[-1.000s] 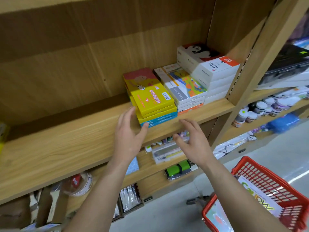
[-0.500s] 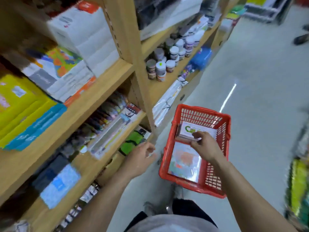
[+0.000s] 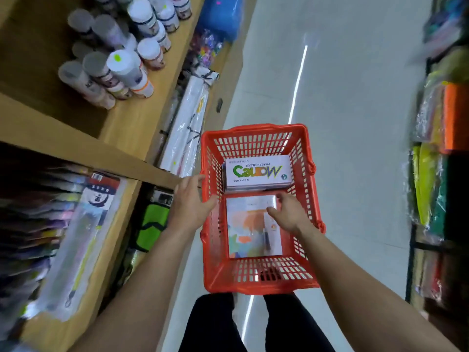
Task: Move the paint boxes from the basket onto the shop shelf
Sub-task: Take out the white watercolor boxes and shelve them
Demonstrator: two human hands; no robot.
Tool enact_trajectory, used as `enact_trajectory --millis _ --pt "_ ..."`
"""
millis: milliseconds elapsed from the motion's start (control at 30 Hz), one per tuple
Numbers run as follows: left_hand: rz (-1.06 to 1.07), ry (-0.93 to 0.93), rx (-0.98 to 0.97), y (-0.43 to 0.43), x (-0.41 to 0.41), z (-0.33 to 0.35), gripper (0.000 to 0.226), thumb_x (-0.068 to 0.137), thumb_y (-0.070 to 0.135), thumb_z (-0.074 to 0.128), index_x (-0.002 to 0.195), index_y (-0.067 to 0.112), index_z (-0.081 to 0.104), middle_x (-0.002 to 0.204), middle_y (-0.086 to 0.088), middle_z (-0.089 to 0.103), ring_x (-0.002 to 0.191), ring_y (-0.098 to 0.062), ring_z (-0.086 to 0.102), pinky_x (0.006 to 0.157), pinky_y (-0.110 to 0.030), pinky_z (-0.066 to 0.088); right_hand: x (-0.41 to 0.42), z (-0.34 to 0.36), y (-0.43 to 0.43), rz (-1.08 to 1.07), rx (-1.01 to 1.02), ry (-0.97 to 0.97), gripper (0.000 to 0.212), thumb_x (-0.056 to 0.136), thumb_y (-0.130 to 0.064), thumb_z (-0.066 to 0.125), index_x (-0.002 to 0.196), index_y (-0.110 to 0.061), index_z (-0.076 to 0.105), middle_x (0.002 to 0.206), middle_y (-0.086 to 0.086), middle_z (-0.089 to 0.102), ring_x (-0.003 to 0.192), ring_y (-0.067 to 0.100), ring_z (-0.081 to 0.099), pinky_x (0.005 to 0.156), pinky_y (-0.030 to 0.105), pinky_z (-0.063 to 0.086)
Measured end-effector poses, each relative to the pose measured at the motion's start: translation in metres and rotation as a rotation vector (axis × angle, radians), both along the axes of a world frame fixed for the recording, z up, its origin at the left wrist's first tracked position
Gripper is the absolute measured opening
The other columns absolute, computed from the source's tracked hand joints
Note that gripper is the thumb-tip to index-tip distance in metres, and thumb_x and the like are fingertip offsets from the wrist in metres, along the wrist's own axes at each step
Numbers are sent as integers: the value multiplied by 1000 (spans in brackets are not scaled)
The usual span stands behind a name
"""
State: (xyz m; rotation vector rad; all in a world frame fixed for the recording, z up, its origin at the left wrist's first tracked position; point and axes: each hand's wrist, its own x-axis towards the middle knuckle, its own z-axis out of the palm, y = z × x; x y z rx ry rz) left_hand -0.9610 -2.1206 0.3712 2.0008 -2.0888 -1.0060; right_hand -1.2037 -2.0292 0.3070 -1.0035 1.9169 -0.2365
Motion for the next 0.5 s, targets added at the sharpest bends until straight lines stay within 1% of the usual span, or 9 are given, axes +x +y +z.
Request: enact_trajectory --millis 100,167,233,333,400,500 --pt "-21 23 -76 -33 -8 -26 61 82 26 78 138 15 56 135 -9 56 130 -31 47 106 -43 41 3 -44 -8 -119 15 24 42 91 -23 68 127 -1 64 129 23 70 120 39 64 95 38 48" --pt "-43 29 -123 -54 -14 -41 66 81 26 78 141 15 54 138 -10 54 131 -30 45 108 -43 38 4 -71 -13 -196 25 45 39 91 -24 68 121 -1 64 123 25 71 114 41 66 91 41 49" --pt "-88 46 -169 -71 -21 -55 71 81 28 78 145 16 49 144 -9 50 133 -29 41 110 -42 35 5 -95 -19 -258 26 46 42 92 -27 67 124 0 61 123 26 70 114 43 66 90 42 49" --pt "-179 72 -223 -95 -31 -77 78 82 31 78 150 18 42 152 -7 42 138 -27 34 114 -39 30 8 -125 -27 -369 -3 50 57 96 -38 68 136 0 55 134 26 67 123 43 63 98 42 49" --pt "-233 63 -252 -109 -35 -89 80 81 32 78 151 16 42 153 -9 41 139 -30 34 116 -37 26 11 -138 -30 -477 -19 60 64 96 -45 68 139 0 52 137 26 67 125 44 63 101 43 49" --pt "-286 18 -276 -118 -41 -102 86 79 33 79 153 12 39 158 -13 36 142 -35 27 119 -46 25 17 -155 -31 -665 -84 13 65 95 -44 69 142 -3 48 141 22 65 130 41 61 108 45 47"
